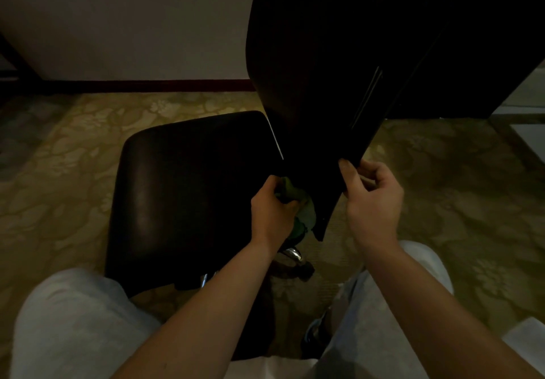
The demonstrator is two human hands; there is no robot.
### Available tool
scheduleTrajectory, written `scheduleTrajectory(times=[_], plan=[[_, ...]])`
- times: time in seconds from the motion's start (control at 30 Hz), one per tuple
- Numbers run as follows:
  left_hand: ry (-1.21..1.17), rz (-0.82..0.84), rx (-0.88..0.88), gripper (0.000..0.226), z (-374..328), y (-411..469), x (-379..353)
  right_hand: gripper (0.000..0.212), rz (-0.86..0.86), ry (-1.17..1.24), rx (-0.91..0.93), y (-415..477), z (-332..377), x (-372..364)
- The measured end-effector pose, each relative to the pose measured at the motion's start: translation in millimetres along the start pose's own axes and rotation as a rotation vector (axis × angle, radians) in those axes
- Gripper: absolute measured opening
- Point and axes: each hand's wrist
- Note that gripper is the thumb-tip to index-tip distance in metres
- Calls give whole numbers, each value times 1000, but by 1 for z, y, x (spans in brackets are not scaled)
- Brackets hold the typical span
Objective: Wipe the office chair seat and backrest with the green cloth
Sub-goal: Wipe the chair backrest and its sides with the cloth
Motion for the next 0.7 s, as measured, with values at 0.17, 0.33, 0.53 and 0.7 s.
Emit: scheduleTrajectory(times=[0.17, 0.33, 0.53, 0.7], plan=[[24, -13, 27, 40, 7, 2, -16, 24, -13, -12, 6, -1, -2, -3], [81, 23, 124, 54, 17, 7, -40, 25, 10, -43, -1, -1, -1, -1], [157, 54, 143, 37, 24, 3, -9, 23, 70, -18, -23, 2, 6, 6], [26, 67, 21, 28, 2, -7, 38, 21, 59, 17, -31, -1, 13, 1]])
Point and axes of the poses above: each hand's wrist, its own y-axis towards the middle knuckle, its own x-axis out of the back of the hand, z = x × y, and after that the axes turned 6 degrees about y, right-handed
